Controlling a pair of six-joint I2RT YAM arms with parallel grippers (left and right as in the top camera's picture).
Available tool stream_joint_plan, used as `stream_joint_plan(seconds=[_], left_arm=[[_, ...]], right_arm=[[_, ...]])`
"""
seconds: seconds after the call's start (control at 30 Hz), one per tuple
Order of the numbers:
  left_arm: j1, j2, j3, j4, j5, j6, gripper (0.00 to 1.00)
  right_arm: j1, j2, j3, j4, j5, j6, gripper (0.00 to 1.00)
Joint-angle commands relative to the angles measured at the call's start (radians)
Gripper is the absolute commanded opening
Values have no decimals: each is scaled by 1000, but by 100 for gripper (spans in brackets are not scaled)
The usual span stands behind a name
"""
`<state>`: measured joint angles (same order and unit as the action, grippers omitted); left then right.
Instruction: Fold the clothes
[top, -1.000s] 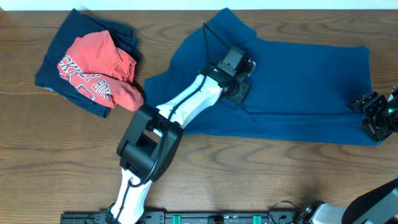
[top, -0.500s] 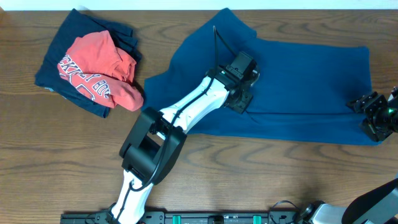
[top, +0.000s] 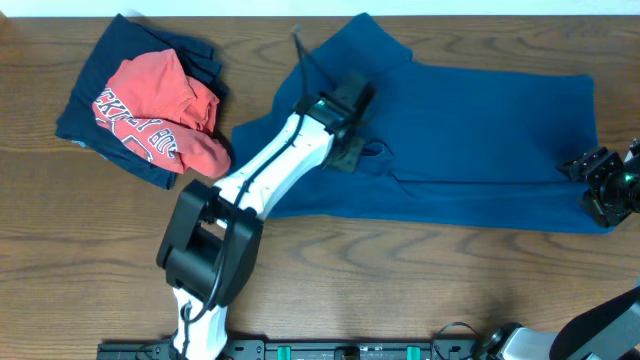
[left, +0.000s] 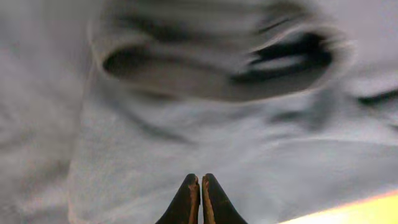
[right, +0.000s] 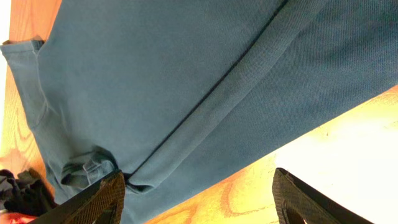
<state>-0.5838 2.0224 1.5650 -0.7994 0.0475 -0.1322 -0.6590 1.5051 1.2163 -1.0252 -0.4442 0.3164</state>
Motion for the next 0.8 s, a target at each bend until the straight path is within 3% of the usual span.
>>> stream_joint_plan(seconds=[0.0, 0.4, 0.6, 0.77], left_arm=[[14, 41, -93, 74, 63, -20, 6], [0, 76, -143, 483, 109, -39, 6], [11, 109, -142, 687, 57, -141, 11], [38, 81, -56, 575, 110, -152, 15]], right_arm=[[6, -1, 12, 7, 4, -14, 74], [6, -1, 12, 11, 22, -14, 74], [6, -1, 12, 13, 23, -14, 74], [6, -1, 12, 15, 30, -15, 74]])
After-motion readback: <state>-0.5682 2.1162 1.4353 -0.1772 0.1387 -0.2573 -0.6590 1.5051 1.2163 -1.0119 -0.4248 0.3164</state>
